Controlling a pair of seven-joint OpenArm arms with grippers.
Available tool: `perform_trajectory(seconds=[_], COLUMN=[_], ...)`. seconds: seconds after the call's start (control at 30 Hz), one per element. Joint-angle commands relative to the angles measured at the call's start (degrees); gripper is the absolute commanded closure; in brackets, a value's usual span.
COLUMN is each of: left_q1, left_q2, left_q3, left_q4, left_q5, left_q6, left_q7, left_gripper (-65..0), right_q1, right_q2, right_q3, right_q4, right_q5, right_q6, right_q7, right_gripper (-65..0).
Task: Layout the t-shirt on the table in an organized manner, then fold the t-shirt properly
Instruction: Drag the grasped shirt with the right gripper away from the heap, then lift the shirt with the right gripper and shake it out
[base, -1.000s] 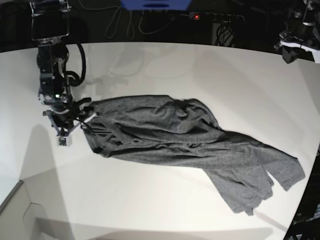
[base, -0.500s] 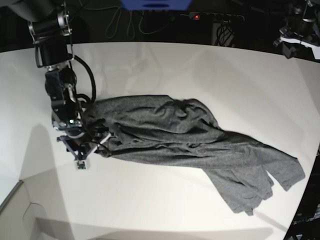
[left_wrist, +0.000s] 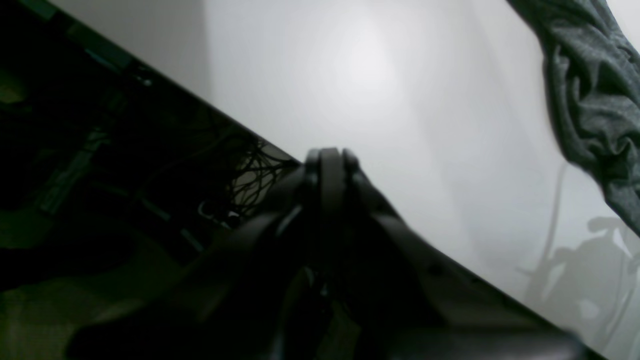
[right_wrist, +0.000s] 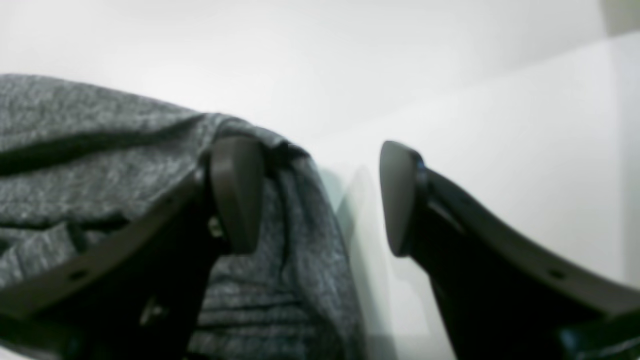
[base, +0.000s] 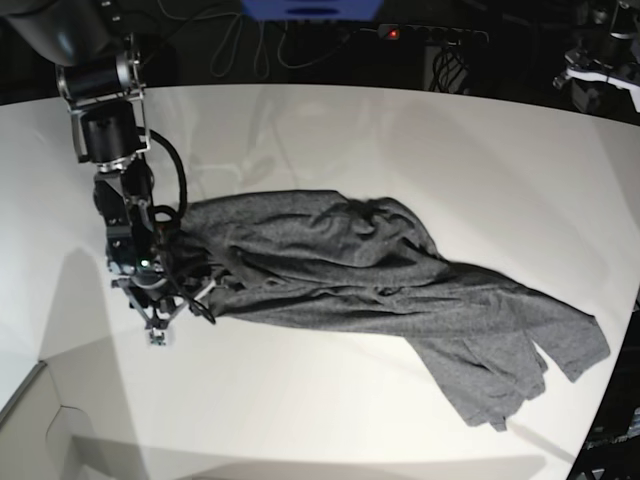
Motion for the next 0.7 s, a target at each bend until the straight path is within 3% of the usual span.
perform_trajectory(seconds=[0.0,0.1,0.17,0.27,0.37,0.5,0.67], left_q1=[0.33,0.24,0.24,0.24,0.50,0.85,0.85], left_q2=[-0.39,-0.39,-0.39,-0.30,0.49,0.49,0.49], left_q3=[-0.25,-0.25,-0.25,-0.25,-0.34,-0.34,-0.34], left_q4=[0.86,0.86,0.86,0.77,0.77,0.68,0.77], left_q5=[-0.76,-0.76,-0.76,-0.76,-0.76,-0.76,-0.76], left_q6=[-0.02,-0.02,-0.02,-0.02,-0.02,-0.02,-0.02], left_q7=[-0.90,-0.90,-0.90,-0.90,-0.90,-0.90,-0.90], left_gripper=[0.0,0.0,0.0,0.0,0.0,0.0,0.0], right_q1=[1.54,1.36,1.27,1.27,1.63,0.31,-8.66], right_q2=[-0.36,-0.62,-1.68,-2.12,-2.21,-1.77,1.31], right_q3=[0.17,0.17,-0.45,-2.82,-4.76,-4.49,-4.49], right_q4=[1.00,0.82,0.82,0.82,0.82,6.80,27.02], right_q5=[0.07,0.07,0.07,0.07,0.07,0.16,0.16], right_q6=[0.19,0.19,0.19,0.19,0.19,0.10,0.01], right_q7=[1.50,1.59,1.59,1.50,1.50,1.15,-1.49], right_gripper=[-37.1,-36.5,-32.5,-20.5,-0.6,0.0,0.0])
